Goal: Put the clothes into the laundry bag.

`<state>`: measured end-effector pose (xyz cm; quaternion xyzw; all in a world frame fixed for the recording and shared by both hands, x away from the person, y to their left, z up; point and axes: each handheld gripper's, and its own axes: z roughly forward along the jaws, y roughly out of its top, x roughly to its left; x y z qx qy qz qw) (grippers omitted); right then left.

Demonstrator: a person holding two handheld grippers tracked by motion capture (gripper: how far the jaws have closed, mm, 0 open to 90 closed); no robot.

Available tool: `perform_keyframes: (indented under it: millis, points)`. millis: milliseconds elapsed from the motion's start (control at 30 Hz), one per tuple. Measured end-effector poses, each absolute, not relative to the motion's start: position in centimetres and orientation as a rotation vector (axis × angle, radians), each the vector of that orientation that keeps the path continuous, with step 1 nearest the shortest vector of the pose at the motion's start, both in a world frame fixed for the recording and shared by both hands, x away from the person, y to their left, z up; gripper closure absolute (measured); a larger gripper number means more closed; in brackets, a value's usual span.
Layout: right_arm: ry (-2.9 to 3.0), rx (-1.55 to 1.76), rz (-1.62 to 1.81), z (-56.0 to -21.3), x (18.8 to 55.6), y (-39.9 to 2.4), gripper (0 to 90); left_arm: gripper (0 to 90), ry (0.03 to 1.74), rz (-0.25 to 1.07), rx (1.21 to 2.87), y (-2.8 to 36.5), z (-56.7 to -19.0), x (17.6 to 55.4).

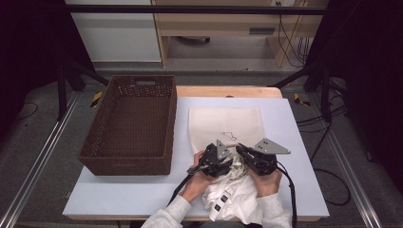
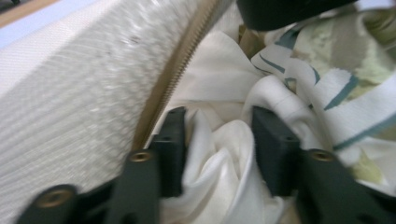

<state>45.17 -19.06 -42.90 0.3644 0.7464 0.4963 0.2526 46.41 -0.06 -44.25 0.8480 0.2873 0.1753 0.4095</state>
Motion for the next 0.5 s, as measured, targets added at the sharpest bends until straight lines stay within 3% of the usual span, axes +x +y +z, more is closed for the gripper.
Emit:
perform_keyframes:
  millis: [133,333,433,500]
  points:
    - [2.030,0.986,1.348,-42.8,45.2,-19.2,86.4,30.7,0.748,0.348,2.079,2.7,-42.5,45.4]
    - [2.035,0.998,1.342,-43.0,45.2,-19.4,86.5,24.5,0.821,0.381,2.118,6.0,-43.9,44.6]
    - [2.042,0.996,1.335,-43.0,45.2,-19.2,86.5,26.6,0.867,0.300,2.116,6.7,-45.4,44.9]
    - [2.046,0.997,1.332,-43.1,45.2,-19.2,86.5,42.1,0.869,0.214,2.096,6.9,-46.0,45.0]
